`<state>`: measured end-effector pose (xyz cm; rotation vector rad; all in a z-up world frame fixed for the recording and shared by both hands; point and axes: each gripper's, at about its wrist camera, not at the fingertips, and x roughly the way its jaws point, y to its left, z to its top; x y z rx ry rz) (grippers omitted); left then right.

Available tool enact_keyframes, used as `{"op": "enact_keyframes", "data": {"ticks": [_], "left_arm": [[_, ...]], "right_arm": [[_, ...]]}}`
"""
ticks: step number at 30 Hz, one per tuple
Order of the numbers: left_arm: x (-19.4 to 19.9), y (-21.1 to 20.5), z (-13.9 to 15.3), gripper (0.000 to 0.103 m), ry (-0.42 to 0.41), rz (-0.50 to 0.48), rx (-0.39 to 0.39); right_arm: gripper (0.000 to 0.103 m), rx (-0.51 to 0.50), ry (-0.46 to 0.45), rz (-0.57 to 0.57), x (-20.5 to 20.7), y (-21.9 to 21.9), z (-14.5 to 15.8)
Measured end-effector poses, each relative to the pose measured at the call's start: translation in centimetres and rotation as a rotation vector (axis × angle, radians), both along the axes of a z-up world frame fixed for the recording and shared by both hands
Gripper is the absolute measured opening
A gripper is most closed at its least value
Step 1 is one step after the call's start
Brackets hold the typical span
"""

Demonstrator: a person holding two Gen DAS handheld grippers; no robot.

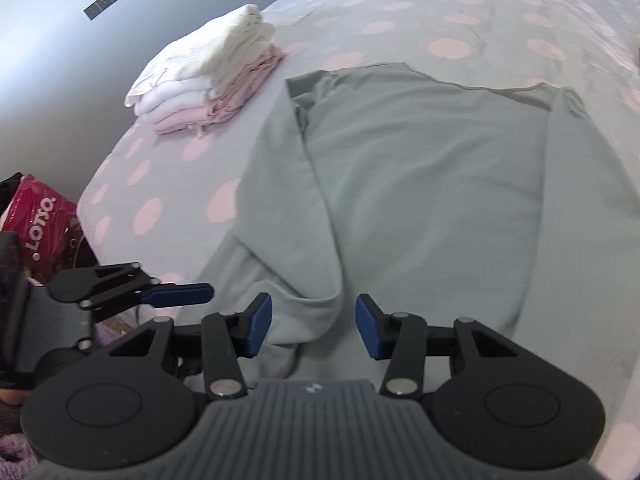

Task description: Fold clothes

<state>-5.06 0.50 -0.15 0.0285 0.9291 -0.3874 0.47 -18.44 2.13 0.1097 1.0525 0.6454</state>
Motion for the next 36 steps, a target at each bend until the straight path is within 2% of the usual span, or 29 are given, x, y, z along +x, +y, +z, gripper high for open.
{"op": "enact_keyframes", "data": {"ticks": [3,5,7,10,14,17,20,22,25,28,33,36], "left_arm": [[0.9,0.8,-1.3,0.053,0.063,0.040,-0.039],[1.3,0.9,-2.0,0.046,0.093,0.033,-0.069],[1.4,0.7,-2.6,0.024,0.092,0.022,-0.077],[0.8,0.1,-2.4,0.005,0.044,-0.017,-0.062],[-1.0,-1.1,0.2,0.004,-0.085,-0.128,-0.078],[-2.0,-3.1,1.3,0.004,-0.132,-0.237,-0.106],[-3.0,-5.6,1.1,0.004,-0.142,-0.357,-0.076],[-3.6,-7.0,0.6,0.006,-0.116,-0.417,-0.065],[-4.4,-7.8,0.4,0.020,-0.096,-0.472,-0.063],[-4.5,-7.5,0.7,0.022,-0.083,-0.474,-0.051],[-3.4,-5.1,2.0,0.023,-0.060,-0.412,-0.019],[-2.0,-2.8,3.3,0.028,-0.071,-0.376,0.040]], "right_arm": [[0.049,-0.033,-0.008,0.030,0.0,1.4,-0.1],[0.049,-0.051,-0.013,0.037,0.0,1.8,-0.2],[0.049,-0.057,-0.016,0.034,0.1,1.7,-0.3],[0.049,-0.065,-0.018,0.013,0.2,1.2,-0.3],[0.049,-0.073,-0.028,-0.025,0.3,-0.1,-0.1],[0.049,-0.070,-0.032,-0.062,0.5,-1.1,0.1],[0.049,-0.071,-0.035,-0.095,0.6,-2.0,0.3],[0.049,-0.067,-0.038,-0.103,0.4,-2.4,0.5],[0.049,-0.055,-0.044,-0.086,0.0,-2.6,0.7],[0.048,-0.050,-0.045,-0.061,-0.6,-2.7,0.6],[0.045,-0.071,-0.030,-0.055,-0.8,-2.7,-0.1],[0.044,-0.054,-0.013,-0.058,0.1,-2.5,-0.9]]}}
